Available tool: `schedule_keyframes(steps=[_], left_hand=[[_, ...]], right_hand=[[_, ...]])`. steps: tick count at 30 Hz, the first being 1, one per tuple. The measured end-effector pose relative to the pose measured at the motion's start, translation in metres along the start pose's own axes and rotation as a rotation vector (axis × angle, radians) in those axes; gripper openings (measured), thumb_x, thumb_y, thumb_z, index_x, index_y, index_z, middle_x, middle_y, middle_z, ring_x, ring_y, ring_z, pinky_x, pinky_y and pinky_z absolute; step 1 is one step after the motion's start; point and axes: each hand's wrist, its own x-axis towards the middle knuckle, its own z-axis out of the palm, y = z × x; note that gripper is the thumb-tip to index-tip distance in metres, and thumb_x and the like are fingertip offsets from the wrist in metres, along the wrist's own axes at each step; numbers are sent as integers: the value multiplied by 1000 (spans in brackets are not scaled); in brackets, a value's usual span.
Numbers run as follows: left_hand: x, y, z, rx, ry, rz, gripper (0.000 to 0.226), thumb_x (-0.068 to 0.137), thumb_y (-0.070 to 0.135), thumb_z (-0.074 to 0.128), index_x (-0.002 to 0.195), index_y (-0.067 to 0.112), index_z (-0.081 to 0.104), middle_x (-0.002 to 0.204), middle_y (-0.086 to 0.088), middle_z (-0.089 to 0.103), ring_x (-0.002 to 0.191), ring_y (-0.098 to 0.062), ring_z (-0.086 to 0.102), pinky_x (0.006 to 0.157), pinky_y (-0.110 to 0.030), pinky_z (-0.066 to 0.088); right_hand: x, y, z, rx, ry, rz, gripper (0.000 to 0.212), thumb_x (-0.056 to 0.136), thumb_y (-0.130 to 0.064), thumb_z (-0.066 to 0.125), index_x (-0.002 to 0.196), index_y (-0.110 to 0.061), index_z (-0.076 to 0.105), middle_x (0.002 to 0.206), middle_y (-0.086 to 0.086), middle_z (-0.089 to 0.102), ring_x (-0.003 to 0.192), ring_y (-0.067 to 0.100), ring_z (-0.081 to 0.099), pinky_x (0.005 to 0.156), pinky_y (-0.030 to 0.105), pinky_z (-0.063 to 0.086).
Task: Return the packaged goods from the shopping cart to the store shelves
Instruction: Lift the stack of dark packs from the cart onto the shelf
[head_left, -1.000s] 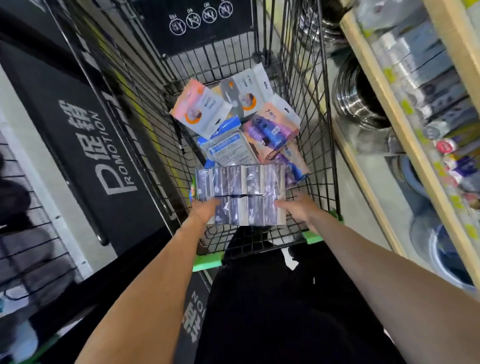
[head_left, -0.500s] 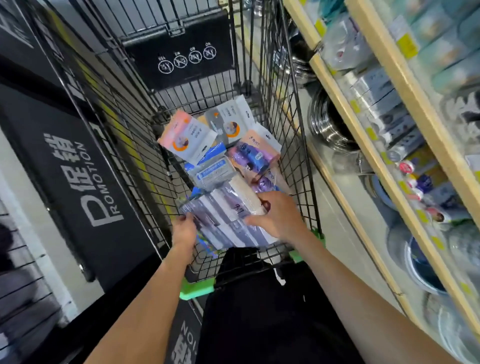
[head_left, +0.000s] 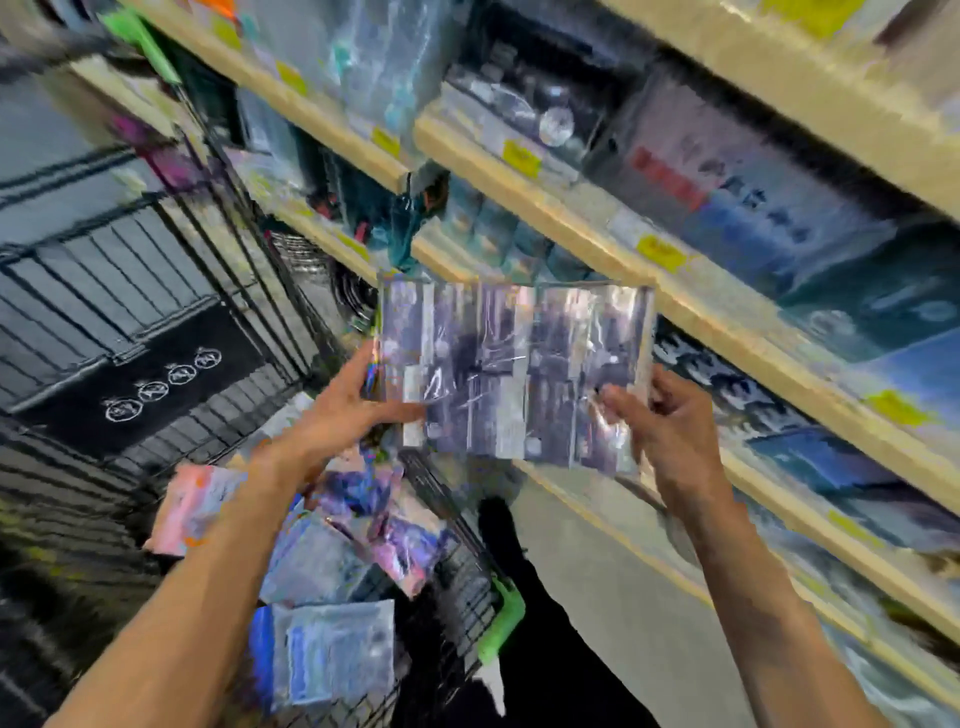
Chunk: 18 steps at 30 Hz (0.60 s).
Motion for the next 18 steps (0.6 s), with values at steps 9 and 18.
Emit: schedule_keyframes(steps=[9, 18], left_hand=[[115, 159, 55, 224, -108, 291, 75, 71, 19, 84, 135, 19, 44, 127, -8, 63, 113, -18, 61, 105, -38, 48], [169, 241, 120, 182, -20, 377, 75, 84, 23, 74, 145, 9, 30, 150, -9, 42, 137, -23, 44, 113, -42, 41]], right_hand=[[66, -44, -95, -258, 30, -13, 46, 82, -17, 78, 120, -24, 55, 91, -4, 69, 69, 4, 66, 51, 29, 57], [110, -39, -110, -284, 464, -84, 41, 77, -24, 83, 100, -3, 56, 76, -6, 67, 67, 13, 70, 62, 43, 62]])
